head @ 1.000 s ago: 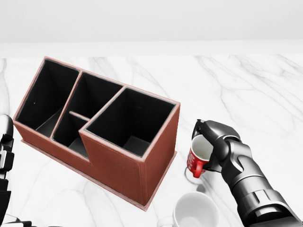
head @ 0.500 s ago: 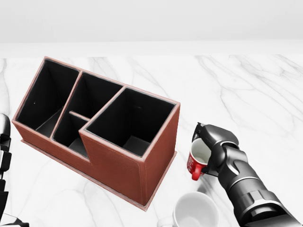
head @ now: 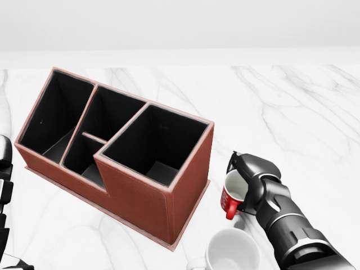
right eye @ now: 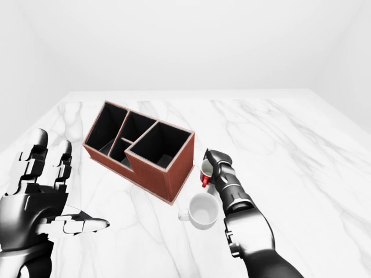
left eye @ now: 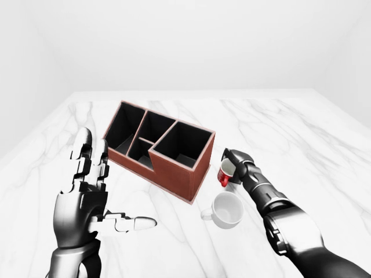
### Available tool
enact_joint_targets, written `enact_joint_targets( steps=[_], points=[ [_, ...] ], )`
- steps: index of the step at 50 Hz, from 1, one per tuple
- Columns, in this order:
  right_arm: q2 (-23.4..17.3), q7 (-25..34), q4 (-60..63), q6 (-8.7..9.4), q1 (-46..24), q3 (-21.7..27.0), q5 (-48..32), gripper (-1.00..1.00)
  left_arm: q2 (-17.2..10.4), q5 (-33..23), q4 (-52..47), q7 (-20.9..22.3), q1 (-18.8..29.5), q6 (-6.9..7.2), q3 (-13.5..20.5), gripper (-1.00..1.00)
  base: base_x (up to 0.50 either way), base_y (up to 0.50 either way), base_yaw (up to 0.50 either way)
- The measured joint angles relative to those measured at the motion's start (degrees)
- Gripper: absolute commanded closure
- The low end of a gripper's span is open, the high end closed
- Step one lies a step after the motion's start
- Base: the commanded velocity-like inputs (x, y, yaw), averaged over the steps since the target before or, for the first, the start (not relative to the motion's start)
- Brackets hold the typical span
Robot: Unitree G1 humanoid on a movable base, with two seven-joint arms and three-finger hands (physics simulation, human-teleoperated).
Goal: Pick up the red mug and place it to the right of the caddy.
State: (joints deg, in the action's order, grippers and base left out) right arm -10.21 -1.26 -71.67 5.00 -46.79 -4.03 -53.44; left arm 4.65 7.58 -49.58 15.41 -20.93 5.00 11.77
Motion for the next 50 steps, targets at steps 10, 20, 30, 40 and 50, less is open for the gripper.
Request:
enact_joint_targets(
  steps=[10, 20, 30, 40, 50],
  points=[
    [-0.4, -0.4, -0.5, 0.00, -0.5, 0.5, 0.9, -1.00, 0.0, 0.1, -0.1, 0.1, 0.0, 0.00, 0.1, -1.00, 0.00, 0.00, 0.00],
    [-1.1, -0.6, -0.2, 0.00, -0.5, 0.7, 1.4, -1.00, 0.1, 0.2, -0.6, 0.1, -0.2, 0.00, 0.0, -1.00, 0.00, 0.00, 0.00],
    [-1.8, 0.0, 1.0, 0.00, -0.3, 0.8, 1.6, -1.00, 0.2, 0.2, -0.8, 0.2, -0.4, 0.00, 0.0, -1.00, 0.00, 0.00, 0.00],
    [-3.2, 1.6, 3.2, 0.00, -0.2, 1.1, 1.3, -1.00, 0.2, 0.1, -0.9, 0.2, -0.5, 0.00, -0.2, -1.00, 0.00, 0.00, 0.00],
    [-5.6, 6.8, 10.3, 0.00, 1.0, 2.5, 1.2, -1.00, 0.2, 0.0, -0.9, 0.1, -0.6, 0.00, -0.5, -1.00, 0.00, 0.00, 0.00]
  ],
)
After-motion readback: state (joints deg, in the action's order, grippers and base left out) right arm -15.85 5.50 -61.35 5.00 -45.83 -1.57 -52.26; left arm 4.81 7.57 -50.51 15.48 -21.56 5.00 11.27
